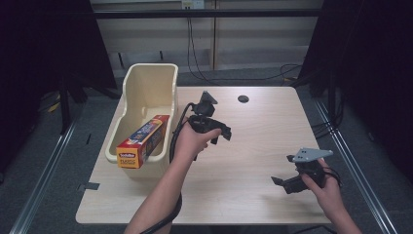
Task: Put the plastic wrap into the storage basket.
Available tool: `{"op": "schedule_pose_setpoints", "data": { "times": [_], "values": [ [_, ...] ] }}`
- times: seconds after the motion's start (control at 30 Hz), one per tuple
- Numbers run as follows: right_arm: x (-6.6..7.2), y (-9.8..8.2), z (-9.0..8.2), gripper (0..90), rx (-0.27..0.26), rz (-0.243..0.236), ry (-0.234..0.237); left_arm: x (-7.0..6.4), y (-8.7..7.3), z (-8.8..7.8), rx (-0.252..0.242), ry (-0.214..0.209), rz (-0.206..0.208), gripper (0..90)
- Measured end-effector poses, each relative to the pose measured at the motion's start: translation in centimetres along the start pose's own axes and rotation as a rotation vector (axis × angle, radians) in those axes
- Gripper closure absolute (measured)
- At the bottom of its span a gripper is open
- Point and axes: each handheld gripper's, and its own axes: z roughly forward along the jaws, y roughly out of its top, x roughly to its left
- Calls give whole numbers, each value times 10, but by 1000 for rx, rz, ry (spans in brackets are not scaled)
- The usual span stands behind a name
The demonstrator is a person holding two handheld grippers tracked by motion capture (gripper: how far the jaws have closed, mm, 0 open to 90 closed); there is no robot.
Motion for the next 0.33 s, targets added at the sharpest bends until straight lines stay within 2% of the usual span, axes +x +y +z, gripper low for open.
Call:
{"op": "schedule_pose_setpoints", "data": {
  "times": [0.17, 0.33],
  "values": [
    [0, 0, 1, 22, 4, -3, 6, 2, -6, 13, 0, 4, 4, 156],
    [0, 0, 1, 22, 4, 1, 7, 3, -7, 18, -1, 12, 14, 153]
  ]
}}
